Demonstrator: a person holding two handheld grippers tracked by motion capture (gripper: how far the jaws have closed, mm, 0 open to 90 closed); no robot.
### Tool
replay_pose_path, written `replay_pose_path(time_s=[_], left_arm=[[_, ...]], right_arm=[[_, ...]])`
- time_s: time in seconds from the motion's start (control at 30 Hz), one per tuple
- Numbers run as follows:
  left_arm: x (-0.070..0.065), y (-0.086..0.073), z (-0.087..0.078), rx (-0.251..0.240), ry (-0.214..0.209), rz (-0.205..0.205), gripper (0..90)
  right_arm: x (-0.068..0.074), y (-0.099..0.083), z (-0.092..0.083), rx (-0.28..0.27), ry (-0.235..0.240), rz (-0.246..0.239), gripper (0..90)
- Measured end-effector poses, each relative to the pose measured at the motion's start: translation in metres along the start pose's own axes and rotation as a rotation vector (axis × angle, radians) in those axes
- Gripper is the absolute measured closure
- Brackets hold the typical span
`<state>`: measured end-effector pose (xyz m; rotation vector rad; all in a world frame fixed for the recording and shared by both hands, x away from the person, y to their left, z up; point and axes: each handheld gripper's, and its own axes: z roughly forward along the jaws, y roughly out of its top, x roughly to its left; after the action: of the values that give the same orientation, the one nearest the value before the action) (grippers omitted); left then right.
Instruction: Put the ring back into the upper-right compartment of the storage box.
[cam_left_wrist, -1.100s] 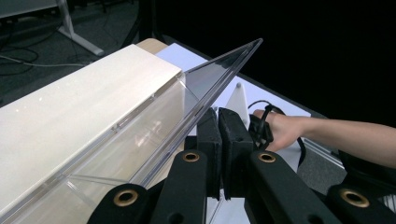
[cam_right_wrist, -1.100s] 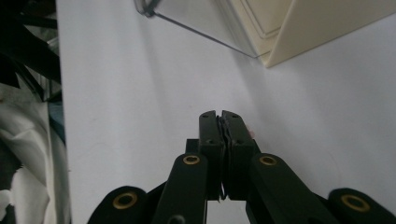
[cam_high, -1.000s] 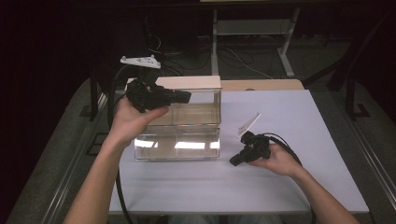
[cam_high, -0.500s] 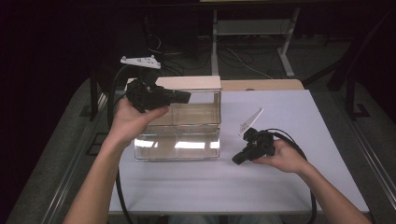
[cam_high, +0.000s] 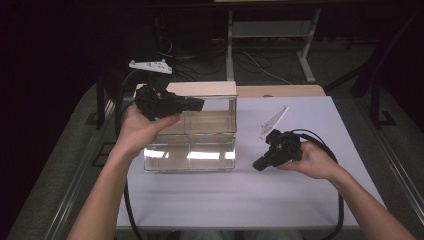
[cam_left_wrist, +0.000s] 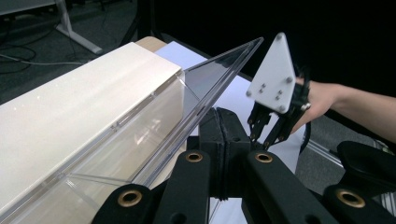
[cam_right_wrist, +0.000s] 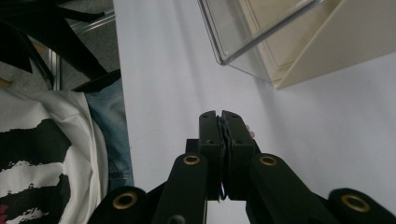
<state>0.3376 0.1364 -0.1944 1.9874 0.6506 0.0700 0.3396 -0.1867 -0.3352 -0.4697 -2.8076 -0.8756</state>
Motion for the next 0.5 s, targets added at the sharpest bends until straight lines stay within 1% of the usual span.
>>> replay_pose_path(time_s=[0.03,0.13,0.2,0.3,0.4,0.5], left_arm=[[0.000,0.000,0.000,-0.002,0.001,-0.002,89.0],[0.000,0.000,0.000,0.001,0.002,0.000,89.0],[0.000,0.000,0.000,0.003,-0.004,0.001,89.1],[0.001,0.000,0.000,-0.001,-0.009,-0.003,89.2],[0.001,0.000,0.000,0.001,-0.008,-0.003,89.2],[0.001,0.000,0.000,0.001,-0.009,-0.003,89.2]], right_arm=[[0.002,0.002,-0.004,0.002,-0.004,0.010,88.0],[0.003,0.008,-0.015,0.003,-0.011,-0.004,88.0],[0.005,0.012,-0.020,0.001,-0.008,-0.016,88.0],[0.010,0.019,-0.027,0.017,0.003,-0.040,87.9],[0.014,0.027,-0.036,0.028,0.014,-0.045,88.0],[0.018,0.035,-0.043,0.046,0.006,-0.067,87.9]])
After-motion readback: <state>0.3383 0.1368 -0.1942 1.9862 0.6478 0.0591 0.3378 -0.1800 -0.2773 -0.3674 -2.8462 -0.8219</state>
